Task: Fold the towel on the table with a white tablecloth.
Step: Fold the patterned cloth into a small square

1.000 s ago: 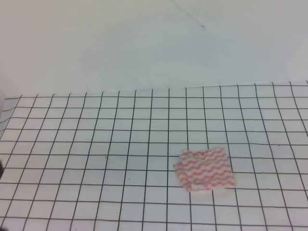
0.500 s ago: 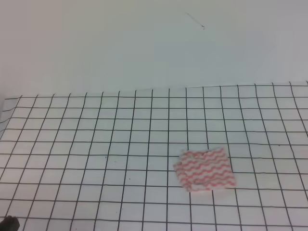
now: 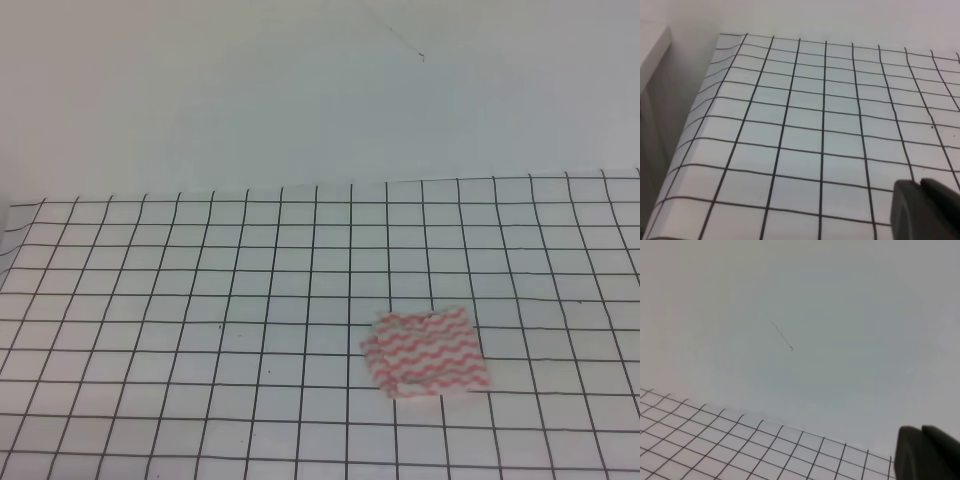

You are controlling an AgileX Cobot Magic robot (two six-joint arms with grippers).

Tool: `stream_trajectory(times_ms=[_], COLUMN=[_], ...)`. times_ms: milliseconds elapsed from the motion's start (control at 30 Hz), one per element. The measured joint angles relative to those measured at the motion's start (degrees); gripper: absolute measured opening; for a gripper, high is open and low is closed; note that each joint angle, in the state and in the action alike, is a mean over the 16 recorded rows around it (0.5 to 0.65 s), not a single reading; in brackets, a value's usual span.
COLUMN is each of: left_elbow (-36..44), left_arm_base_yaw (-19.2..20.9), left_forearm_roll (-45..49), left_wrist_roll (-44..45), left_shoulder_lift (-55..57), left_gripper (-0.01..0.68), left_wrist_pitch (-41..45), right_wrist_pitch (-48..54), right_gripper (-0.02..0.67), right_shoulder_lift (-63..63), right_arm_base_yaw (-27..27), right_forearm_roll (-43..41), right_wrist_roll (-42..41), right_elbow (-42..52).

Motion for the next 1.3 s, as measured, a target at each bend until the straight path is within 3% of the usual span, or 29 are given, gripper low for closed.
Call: stream_trajectory(times_ms=[233,967,1300], left_elbow=[0.2,0.3,1.0], left_arm_base_yaw=[2.4,2.5,2.5], left_forearm_roll=[-0.7,-0.9,-0.7], left_wrist_roll=[0.3,0.3,0.3], left_shoulder_lift=[0.0,0.0,0.0], left_gripper=[0.000,0.000,0.000], left_wrist_pitch=[0.4,0.4,0.4], right_wrist_pitch=[0.0,-2.1,-7.1], right_gripper=[-0.001,-0.001,-0.001], right_shoulder_lift=[0.0,0.0,-0.7], right_arm_base_yaw=[0.0,0.0,-1.0], right_forearm_roll=[0.0,-1.5,-10.0], right_wrist_roll=[-0.1,-0.1,8.6], right_elbow=[0.0,0.7,9.2])
